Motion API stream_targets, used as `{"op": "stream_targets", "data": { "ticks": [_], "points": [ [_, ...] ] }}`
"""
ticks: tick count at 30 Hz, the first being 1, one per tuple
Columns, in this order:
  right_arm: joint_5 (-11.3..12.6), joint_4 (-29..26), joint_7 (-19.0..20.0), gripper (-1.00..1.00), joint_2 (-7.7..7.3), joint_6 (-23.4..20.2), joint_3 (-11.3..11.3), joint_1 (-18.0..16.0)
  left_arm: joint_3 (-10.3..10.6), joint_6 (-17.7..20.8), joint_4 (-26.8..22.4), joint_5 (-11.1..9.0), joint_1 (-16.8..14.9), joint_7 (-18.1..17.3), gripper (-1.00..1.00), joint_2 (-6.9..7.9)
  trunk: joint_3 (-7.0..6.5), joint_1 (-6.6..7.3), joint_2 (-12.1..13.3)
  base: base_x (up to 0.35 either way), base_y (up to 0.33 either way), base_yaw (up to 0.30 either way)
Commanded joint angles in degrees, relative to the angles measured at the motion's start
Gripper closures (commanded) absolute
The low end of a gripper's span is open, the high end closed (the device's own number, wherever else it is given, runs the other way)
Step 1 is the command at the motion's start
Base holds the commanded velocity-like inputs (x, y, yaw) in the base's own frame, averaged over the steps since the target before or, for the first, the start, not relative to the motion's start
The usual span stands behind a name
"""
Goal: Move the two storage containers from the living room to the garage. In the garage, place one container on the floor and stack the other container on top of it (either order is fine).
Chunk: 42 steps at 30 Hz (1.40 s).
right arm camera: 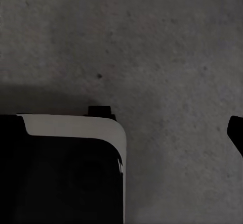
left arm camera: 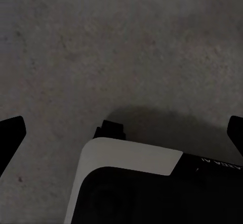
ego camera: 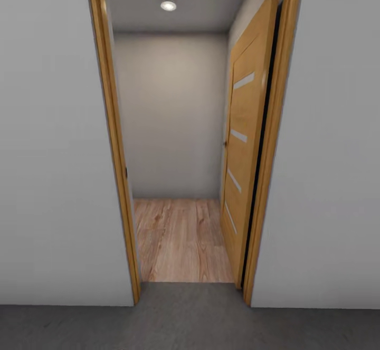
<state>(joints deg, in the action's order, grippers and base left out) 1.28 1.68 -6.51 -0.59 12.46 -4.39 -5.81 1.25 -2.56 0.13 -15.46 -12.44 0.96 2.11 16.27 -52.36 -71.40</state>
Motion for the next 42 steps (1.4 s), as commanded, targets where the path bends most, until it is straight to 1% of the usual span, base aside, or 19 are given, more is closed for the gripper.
{"op": "stream_targets", "data": {
  "ticks": [1, 24, 32, 42],
  "points": [
    [0.1, 0.2, -0.2, -1.0, 0.03, 0.3, -0.4, -0.1, 0.2, -0.2, 0.0, -0.3, 0.0, 0.1, -1.0, -0.01, 0.07, 0.0, 0.0, 0.0, 0.0, 0.012],
    [0.0, 0.2, -0.2, -1.0, -0.05, 0.3, -0.4, -0.1, 0.2, -0.2, 0.0, -0.3, 0.0, 0.1, -1.0, -0.01, 0.07, 0.0, 0.0, 0.009, 0.0, 0.001],
    [0.0, 0.2, -0.5, -1.0, 0.37, 0.3, -0.5, 0.0, 0.2, -0.3, 0.0, -0.3, 0.0, 0.1, -1.0, 0.03, 0.07, 0.0, 0.0, 0.256, 0.0, 0.0],
    [0.0, 0.3, -0.9, -1.0, 0.37, 0.3, -0.5, 0.0, 0.2, -0.2, 0.0, -0.3, 0.0, 0.1, -1.0, 0.08, 0.07, 0.0, 0.0, 0.318, -0.009, 0.032]
  ]
}}
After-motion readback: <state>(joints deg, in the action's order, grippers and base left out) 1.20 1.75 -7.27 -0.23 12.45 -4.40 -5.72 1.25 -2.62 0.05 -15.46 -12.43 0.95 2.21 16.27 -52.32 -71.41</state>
